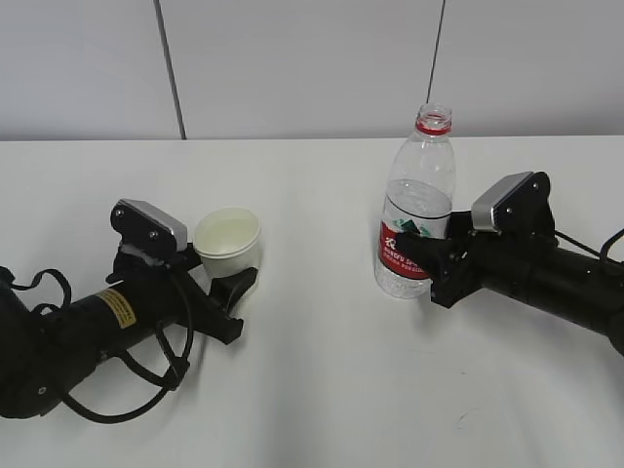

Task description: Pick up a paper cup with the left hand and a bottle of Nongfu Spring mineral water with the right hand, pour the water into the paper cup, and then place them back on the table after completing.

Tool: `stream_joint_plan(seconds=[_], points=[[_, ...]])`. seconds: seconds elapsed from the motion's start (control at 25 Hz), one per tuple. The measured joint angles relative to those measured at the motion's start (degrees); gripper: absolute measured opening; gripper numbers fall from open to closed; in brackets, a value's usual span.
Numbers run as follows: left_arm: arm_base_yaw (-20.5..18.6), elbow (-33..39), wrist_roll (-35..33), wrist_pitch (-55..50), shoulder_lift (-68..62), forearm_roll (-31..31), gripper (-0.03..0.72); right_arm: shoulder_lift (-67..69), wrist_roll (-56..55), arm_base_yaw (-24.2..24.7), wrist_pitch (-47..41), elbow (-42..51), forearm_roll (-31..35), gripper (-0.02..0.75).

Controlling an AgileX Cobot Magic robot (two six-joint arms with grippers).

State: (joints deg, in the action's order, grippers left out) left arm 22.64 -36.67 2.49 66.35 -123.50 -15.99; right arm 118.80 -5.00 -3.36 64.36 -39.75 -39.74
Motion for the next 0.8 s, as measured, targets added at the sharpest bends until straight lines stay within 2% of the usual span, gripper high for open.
stream_joint_plan(seconds=[0.2,0.48,0.8], points=[[0.0,2.17,-0.05,-0.37,-0.04,1.29,0.454,0.0,0.14,0.0,0.0,0.0,-0.66,0.395],[0.0,6.15,-0.05,-0.78,1.4,2.1,0.459,0.0,0.14,0.0,0.77,1.08,-0.98,0.629],[0.0,10.82,-1.31,-0.8,4.26,6.34,0.486,-0.51,1.33,0.0,0.96,7.27,3.54,0.651]])
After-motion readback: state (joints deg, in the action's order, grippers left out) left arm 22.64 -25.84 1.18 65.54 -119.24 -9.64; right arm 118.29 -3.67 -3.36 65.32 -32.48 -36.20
